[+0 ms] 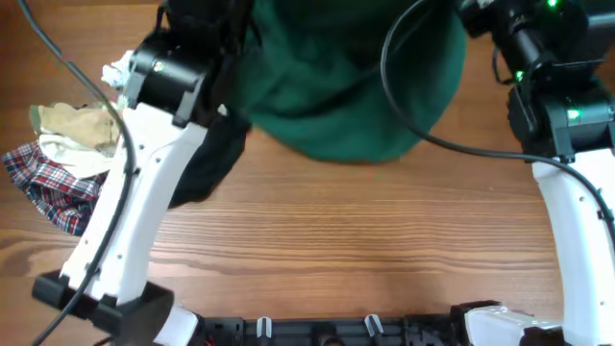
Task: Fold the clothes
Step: 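Pull the shirt edge right with the right gripper, stretching it, then lower the stretched shirt onto the table with both grippers and release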
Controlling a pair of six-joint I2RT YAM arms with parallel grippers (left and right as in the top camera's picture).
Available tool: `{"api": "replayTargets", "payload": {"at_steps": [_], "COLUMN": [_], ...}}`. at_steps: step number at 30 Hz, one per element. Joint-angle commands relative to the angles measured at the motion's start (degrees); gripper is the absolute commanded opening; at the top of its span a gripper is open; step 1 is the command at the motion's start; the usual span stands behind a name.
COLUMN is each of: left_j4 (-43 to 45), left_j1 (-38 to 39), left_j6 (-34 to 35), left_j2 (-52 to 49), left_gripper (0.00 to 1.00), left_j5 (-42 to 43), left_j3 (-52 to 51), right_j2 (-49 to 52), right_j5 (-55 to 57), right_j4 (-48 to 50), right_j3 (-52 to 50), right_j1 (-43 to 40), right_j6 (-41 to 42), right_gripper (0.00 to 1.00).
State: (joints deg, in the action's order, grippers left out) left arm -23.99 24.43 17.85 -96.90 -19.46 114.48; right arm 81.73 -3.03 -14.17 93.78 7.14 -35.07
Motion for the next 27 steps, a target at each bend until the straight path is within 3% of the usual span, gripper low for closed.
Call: {"api": "replayTargets", "payload": {"at_steps": [1, 4, 7, 12, 24, 27], "left_j4": [7.8, 9.1, 1.9, -18.3, -50.7, -57.4], "left_j1": [0.1, 0.2, 0.9, 1.6, 1.6, 1.6], "left_j6": [-1.2, -1.2, -1.1, -0.9, -0.7, -0.7], "left_j2": [-0.3, 0.0, 0.0, 0.0, 0.0, 0.0], "left_gripper": [0.04, 0.04, 0.04, 0.04, 0.04, 0.04], "left_j5": [-1.6, -1.5, -1.0, -1.0, 4.3, 6.7], "left_j3": [1.0, 1.0, 1.0, 1.0, 1.0, 1.0], "right_j2": [-0.7, -0.9, -0.8, -0.8, -0.8, -0.8], "right_j5": [-1.6, -1.6, -2.5, -13.7, -15.4, -18.9], "right_j4": [5.7, 6.9, 2.8, -22.1, -57.6, -64.2], "right_j3": [1.7, 3.5, 3.7, 3.7, 3.6, 3.6], "right_j1": [-2.7, -4.3, -5.4, -5.5, -5.4, -5.4], "right_j6": [-0.3, -0.8, -1.0, 0.1, 16.4, 17.3], "right_gripper": [0.04, 0.04, 0.04, 0.04, 0.05, 0.04]}}
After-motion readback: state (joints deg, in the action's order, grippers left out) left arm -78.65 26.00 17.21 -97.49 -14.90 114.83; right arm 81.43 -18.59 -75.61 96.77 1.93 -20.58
